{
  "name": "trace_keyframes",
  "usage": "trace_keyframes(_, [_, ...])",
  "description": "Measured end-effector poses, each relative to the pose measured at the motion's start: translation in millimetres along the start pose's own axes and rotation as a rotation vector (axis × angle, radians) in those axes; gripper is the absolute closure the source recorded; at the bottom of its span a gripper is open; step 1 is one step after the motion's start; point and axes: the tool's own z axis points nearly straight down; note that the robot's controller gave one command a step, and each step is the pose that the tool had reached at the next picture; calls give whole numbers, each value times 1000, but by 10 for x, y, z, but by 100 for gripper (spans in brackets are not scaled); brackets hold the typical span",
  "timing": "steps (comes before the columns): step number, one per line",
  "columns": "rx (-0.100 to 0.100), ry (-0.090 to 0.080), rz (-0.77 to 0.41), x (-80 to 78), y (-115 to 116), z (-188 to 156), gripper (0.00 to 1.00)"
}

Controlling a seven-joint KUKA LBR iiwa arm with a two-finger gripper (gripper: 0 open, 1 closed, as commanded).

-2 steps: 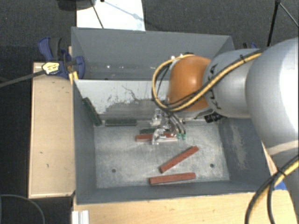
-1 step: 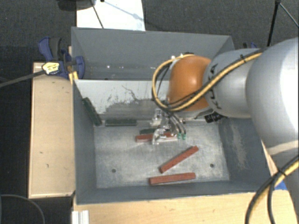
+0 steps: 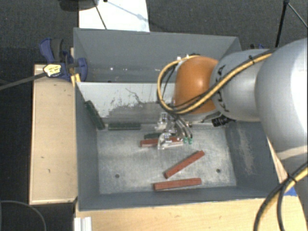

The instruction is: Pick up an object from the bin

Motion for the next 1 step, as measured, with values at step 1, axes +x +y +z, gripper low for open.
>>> trace_keyframes(1, [0,2,0,-5,1,-84,100])
